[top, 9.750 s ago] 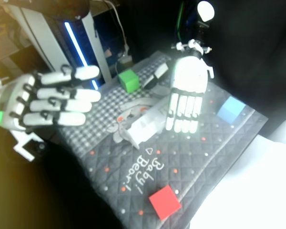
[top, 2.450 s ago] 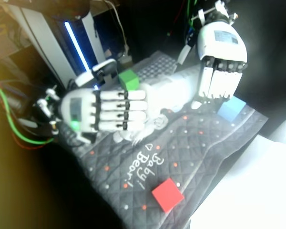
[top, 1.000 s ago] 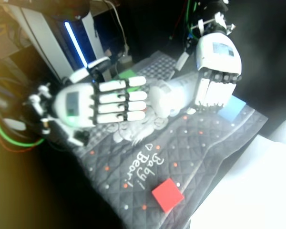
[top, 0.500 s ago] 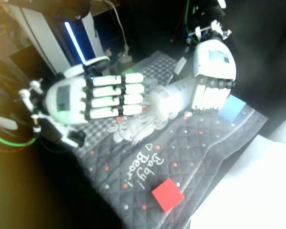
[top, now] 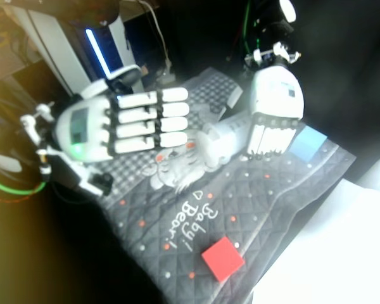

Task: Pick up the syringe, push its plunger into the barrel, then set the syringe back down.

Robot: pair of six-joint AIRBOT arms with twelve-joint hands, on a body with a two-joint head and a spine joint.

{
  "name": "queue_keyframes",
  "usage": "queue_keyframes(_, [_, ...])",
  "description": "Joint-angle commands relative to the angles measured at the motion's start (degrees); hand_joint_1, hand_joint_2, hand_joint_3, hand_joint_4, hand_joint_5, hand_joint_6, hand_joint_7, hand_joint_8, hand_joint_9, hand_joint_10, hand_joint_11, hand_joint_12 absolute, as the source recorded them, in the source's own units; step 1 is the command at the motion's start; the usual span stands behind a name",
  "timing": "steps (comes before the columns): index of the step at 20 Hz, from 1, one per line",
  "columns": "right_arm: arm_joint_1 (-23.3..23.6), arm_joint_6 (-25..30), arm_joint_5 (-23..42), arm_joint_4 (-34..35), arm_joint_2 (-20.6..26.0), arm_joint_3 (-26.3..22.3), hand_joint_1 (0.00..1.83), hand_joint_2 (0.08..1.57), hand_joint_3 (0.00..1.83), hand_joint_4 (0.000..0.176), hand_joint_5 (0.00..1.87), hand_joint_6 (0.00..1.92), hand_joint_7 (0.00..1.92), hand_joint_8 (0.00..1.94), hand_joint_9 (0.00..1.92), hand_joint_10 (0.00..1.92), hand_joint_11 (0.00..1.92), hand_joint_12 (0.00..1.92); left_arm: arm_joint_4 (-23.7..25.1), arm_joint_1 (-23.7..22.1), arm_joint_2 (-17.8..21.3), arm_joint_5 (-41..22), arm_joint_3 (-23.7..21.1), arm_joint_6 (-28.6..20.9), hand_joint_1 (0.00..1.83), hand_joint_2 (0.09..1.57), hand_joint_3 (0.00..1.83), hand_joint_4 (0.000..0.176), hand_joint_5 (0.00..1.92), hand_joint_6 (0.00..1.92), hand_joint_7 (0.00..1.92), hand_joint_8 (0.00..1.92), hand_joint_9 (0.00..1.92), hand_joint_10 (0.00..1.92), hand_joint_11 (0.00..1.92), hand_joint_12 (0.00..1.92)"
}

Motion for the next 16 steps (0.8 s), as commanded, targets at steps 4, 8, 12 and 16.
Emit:
queue_keyframes(4, [0.94,-0.14,7.37,0.75,0.56,-0.21,0.02,0.89,0.00,0.049,0.24,0.01,0.16,0.01,0.11,0.02,0.06,0.05,1.65,-0.12,-1.13,-4.42,1.06,-3.06,1.60,1.09,0.01,0.000,1.15,1.92,1.43,1.92,1.54,1.92,1.58,1.92])
queue_keyframes(8, [0.99,-0.14,7.39,0.72,0.56,-0.30,0.01,0.89,0.01,0.022,0.22,0.00,0.14,0.00,0.09,0.00,0.08,0.08,2.54,0.14,-1.45,-3.99,1.16,-4.28,1.60,1.08,0.01,0.000,1.26,1.92,1.47,1.92,1.54,1.92,1.56,1.92])
queue_keyframes(12, [0.99,-0.15,7.39,0.69,0.55,-0.30,0.00,0.92,0.02,0.000,0.20,0.00,0.14,0.00,0.10,0.01,0.10,0.09,2.89,0.38,-1.56,-3.83,1.07,-4.31,1.58,1.08,0.01,0.000,1.25,1.92,1.49,1.92,1.55,1.92,1.55,1.92])
queue_keyframes(16, [0.99,-0.15,7.37,0.68,0.55,-0.30,0.00,0.96,0.02,0.000,0.18,0.00,0.12,0.00,0.07,0.00,0.04,0.05,2.90,0.85,-2.10,-3.92,1.16,-4.36,1.48,1.10,0.02,0.000,1.15,1.92,1.39,1.92,1.47,1.92,1.48,1.92])
